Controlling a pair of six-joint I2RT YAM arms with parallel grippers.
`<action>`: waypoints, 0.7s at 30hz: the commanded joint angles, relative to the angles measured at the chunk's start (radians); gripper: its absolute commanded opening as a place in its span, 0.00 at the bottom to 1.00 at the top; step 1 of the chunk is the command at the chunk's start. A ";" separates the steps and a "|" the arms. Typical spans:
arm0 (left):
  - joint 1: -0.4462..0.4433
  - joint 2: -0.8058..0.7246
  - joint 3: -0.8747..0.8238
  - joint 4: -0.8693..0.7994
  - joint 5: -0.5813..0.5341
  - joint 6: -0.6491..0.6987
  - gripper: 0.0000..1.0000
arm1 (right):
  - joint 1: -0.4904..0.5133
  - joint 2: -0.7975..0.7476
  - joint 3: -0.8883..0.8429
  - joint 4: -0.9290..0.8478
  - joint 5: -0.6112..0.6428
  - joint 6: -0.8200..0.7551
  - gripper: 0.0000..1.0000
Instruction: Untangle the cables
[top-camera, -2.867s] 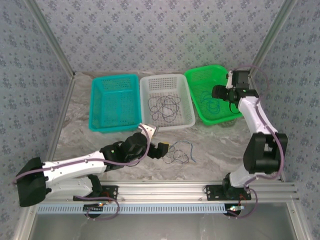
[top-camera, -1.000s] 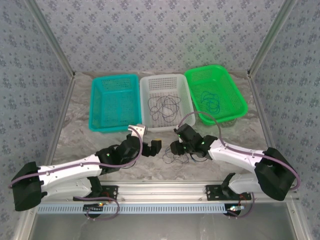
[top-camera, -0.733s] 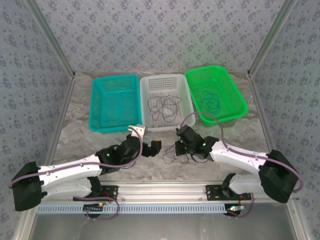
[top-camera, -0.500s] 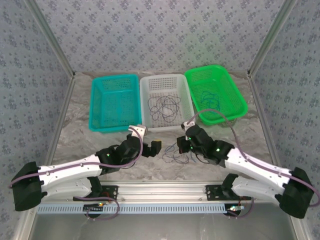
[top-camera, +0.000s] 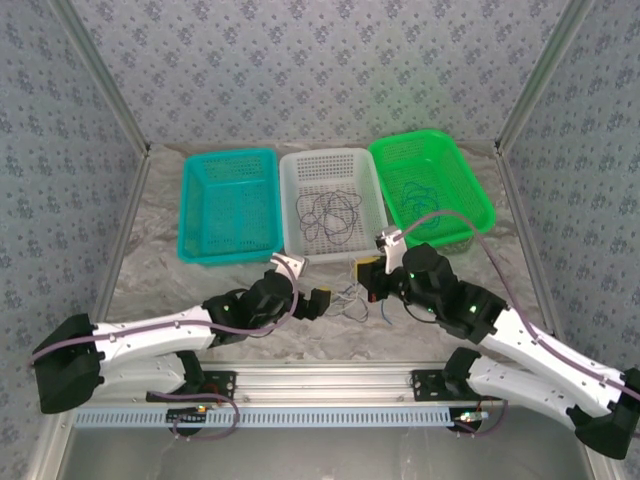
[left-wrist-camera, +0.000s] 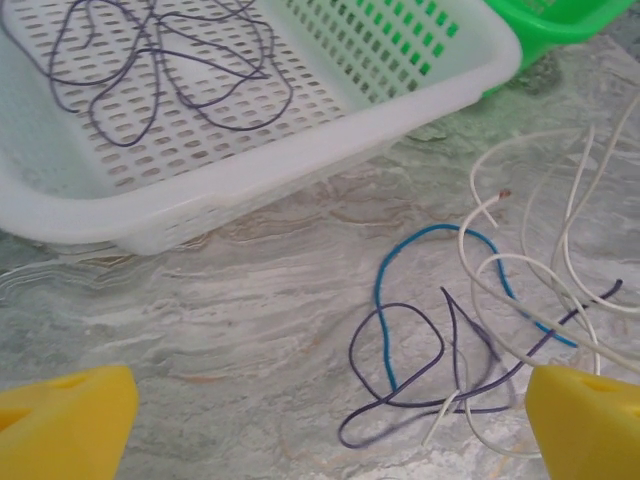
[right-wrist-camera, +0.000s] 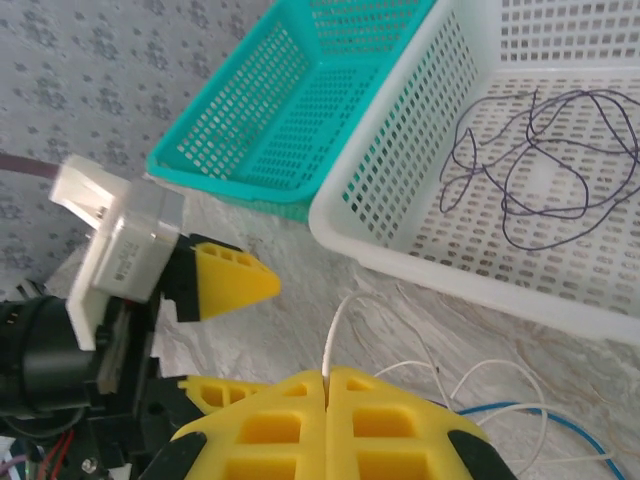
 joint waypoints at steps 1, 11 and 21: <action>0.005 0.001 0.035 0.087 0.047 0.038 0.99 | 0.006 -0.013 0.024 -0.027 -0.014 -0.008 0.00; 0.005 -0.095 -0.029 0.138 0.012 0.041 0.99 | 0.005 0.003 0.005 -0.057 0.053 0.041 0.00; 0.002 -0.174 -0.119 0.350 0.208 0.113 0.99 | 0.001 0.015 -0.056 0.077 0.043 0.150 0.00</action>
